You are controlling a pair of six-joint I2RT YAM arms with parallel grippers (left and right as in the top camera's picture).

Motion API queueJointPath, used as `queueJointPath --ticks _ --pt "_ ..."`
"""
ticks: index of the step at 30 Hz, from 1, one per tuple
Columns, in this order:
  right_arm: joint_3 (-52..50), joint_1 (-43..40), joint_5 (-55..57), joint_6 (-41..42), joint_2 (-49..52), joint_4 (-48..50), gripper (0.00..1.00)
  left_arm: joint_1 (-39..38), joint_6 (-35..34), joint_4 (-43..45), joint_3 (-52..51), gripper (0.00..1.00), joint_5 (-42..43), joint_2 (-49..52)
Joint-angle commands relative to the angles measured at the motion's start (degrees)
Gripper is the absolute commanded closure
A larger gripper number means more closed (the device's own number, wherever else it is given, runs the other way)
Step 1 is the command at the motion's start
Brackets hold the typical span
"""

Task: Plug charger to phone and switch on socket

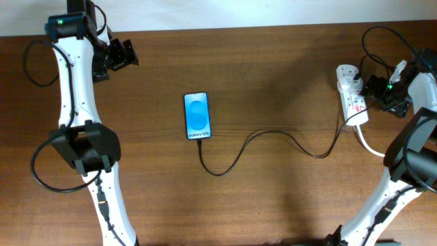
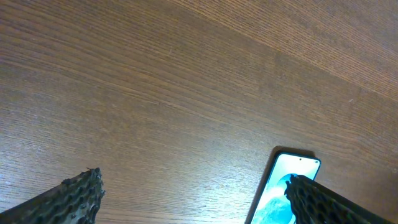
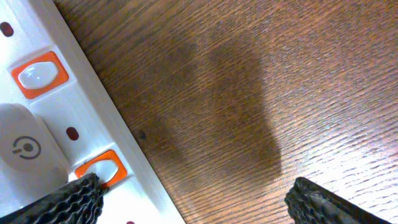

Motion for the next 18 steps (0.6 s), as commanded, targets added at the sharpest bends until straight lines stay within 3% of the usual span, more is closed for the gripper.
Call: queueJointPath --ticks 1,18 --pt "-1.5 2.6 2.1 2.3 1.5 0.8 0.01 0.1 -0.3 0.0 0.8 0.01 -0.2 0.1" --pt "-1.6 2.6 -0.1 1.8 1.5 -0.3 0.01 0.1 -0.3 0.0 0.8 0.01 -0.2 0.1"
